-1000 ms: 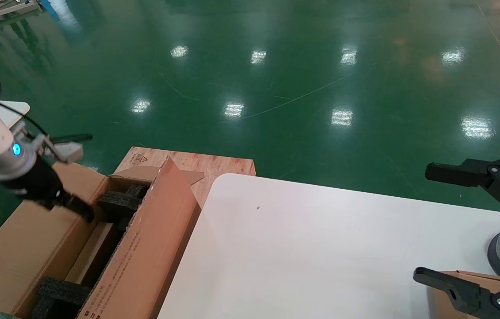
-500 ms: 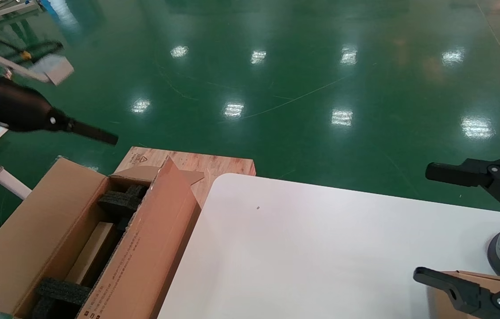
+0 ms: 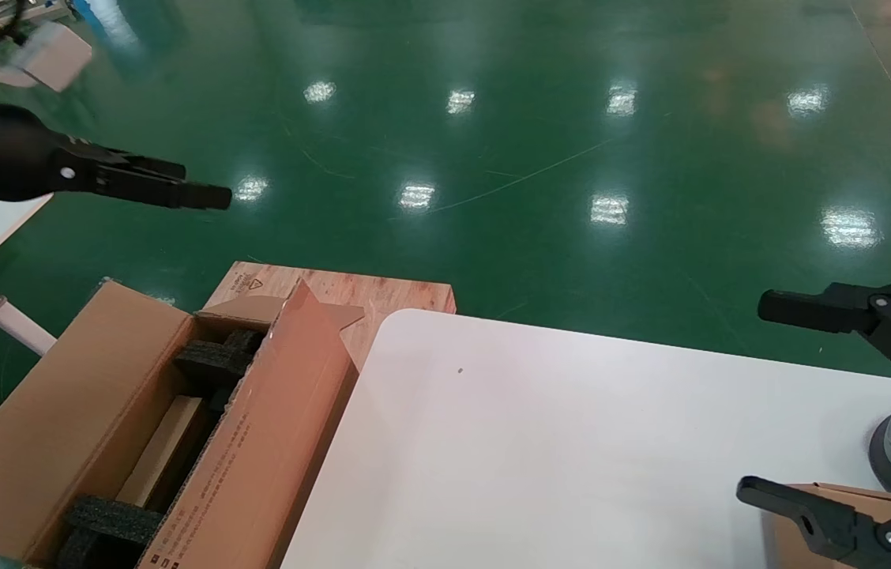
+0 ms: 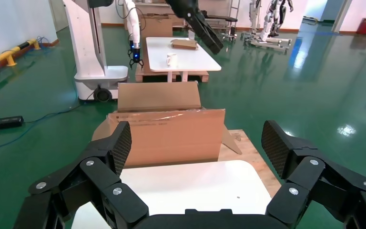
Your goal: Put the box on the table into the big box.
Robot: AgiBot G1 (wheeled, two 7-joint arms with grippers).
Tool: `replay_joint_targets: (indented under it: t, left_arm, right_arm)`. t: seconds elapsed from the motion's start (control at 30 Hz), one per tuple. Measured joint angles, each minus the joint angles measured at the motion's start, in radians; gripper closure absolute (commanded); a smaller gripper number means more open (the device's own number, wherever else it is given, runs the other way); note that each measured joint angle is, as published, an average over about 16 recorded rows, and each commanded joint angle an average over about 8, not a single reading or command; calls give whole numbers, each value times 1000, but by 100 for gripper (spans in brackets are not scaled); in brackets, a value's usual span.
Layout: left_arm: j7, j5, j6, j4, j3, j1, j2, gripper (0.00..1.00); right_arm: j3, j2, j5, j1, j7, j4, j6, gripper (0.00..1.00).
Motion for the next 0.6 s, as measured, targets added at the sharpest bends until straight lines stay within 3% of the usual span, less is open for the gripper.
replay_joint_targets:
  t: [0.6]
  left_arm:
    - [2,18,-20,-76,-129,124,27,0]
  right_arm:
    - [0,0,0,0,0,0,0,0]
